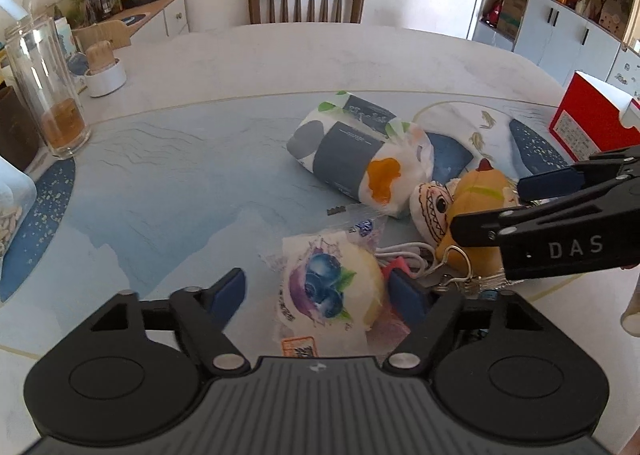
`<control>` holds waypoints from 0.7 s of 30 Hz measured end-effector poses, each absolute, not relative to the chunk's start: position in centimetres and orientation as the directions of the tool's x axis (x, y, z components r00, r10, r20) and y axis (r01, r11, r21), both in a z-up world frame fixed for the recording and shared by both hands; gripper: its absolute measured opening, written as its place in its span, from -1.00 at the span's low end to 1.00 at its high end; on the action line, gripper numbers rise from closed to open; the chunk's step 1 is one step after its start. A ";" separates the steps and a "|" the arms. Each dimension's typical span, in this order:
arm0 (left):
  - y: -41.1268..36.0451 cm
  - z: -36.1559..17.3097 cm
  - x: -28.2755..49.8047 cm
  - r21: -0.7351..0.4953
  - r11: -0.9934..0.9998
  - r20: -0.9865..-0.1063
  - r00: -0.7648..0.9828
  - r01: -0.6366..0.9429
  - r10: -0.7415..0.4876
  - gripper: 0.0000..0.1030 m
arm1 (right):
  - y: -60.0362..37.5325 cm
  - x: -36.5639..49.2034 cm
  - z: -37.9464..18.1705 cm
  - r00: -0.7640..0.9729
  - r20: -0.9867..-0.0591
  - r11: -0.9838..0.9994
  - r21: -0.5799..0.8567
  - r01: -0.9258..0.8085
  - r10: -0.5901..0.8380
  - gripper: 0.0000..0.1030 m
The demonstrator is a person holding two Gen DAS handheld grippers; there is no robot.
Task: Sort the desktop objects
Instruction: 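Grasp the blueberry bread bag with the left tool while the right tool grasps the yellow cat bun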
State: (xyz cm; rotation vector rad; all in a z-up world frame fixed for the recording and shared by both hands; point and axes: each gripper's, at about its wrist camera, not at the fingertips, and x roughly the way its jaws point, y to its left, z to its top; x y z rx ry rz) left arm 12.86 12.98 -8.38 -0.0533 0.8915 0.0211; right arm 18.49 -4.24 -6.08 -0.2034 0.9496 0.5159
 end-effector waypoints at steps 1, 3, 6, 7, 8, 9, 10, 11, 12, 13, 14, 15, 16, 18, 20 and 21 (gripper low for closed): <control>12.9 -8.4 12.9 -0.043 0.998 -0.780 0.626 -0.037 -0.010 0.33 | -4.2 18.5 -6.1 0.468 -0.818 0.860 0.063 -0.506 0.336 0.40; 12.8 -8.4 12.9 -0.051 0.998 -0.782 0.623 -0.034 -0.019 0.17 | -4.2 18.5 -6.1 0.448 -0.823 0.856 0.087 -0.509 0.350 0.28; 12.6 -8.3 12.9 -0.051 0.998 -0.783 0.622 -0.032 -0.020 0.10 | -4.2 18.5 -6.0 0.438 -0.822 0.854 0.108 -0.508 0.364 0.11; 12.6 -8.3 12.9 -0.049 0.998 -0.783 0.622 -0.032 -0.018 0.08 | -4.2 18.4 -5.9 0.438 -0.822 0.854 0.107 -0.509 0.365 0.08; 12.5 -8.3 12.8 -0.047 0.998 -0.783 0.622 -0.033 -0.017 0.05 | -4.2 18.3 -5.9 0.439 -0.821 0.853 0.105 -0.512 0.364 0.07; 12.5 -8.3 12.8 -0.046 0.998 -0.784 0.621 -0.033 -0.016 0.04 | -4.2 18.3 -5.8 0.439 -0.821 0.851 0.104 -0.515 0.366 0.05; 12.5 -8.2 12.8 -0.045 0.998 -0.785 0.619 -0.032 -0.015 0.03 | -4.2 18.2 -5.8 0.440 -0.820 0.850 0.103 -0.517 0.367 0.03; 12.4 -8.2 12.8 -0.042 0.999 -0.786 0.618 -0.033 -0.013 0.02 | -4.2 18.1 -5.8 0.441 -0.818 0.850 0.104 -0.517 0.368 0.03; 12.4 -8.2 12.7 -0.038 0.999 -0.787 0.617 -0.035 -0.009 0.01 | -4.3 18.1 -5.7 0.442 -0.818 0.850 0.106 -0.515 0.369 0.01; 12.3 -8.1 12.6 -0.036 0.999 -0.788 0.615 -0.034 -0.008 0.00 | -4.3 18.0 -5.7 0.443 -0.816 0.850 0.107 -0.516 0.371 0.00; 12.2 -8.0 12.5 -0.038 0.999 -0.787 0.617 -0.033 -0.009 0.00 | -4.4 17.9 -5.5 0.445 -0.814 0.849 0.106 -0.517 0.373 0.00; 12.2 -7.8 12.4 -0.038 0.999 -0.786 0.618 -0.033 -0.010 -0.01 | -4.4 17.8 -5.4 0.449 -0.811 0.849 0.106 -0.517 0.375 -0.01; 12.1 -7.7 12.3 -0.038 0.999 -0.785 0.620 -0.034 -0.009 -0.01 | -4.5 17.7 -5.2 0.454 -0.806 0.849 0.108 -0.518 0.380 -0.02; 12.0 -7.3 12.2 -0.039 0.999 -0.779 0.626 -0.036 -0.007 -0.01 | -4.7 17.5 -4.7 0.460 -0.796 0.845 0.114 -0.523 0.392 -0.02; 11.8 -6.8 12.0 -0.041 0.998 -0.777 0.630 -0.038 -0.008 -0.01 | -4.9 17.3 -4.3 0.466 -0.789 0.843 0.117 -0.525 0.400 -0.02; 11.7 -6.5 11.8 -0.041 0.998 -0.774 0.633 -0.037 -0.009 -0.01 | -5.0 17.2 -4.1 0.468 -0.787 0.843 0.120 -0.525 0.403 -0.02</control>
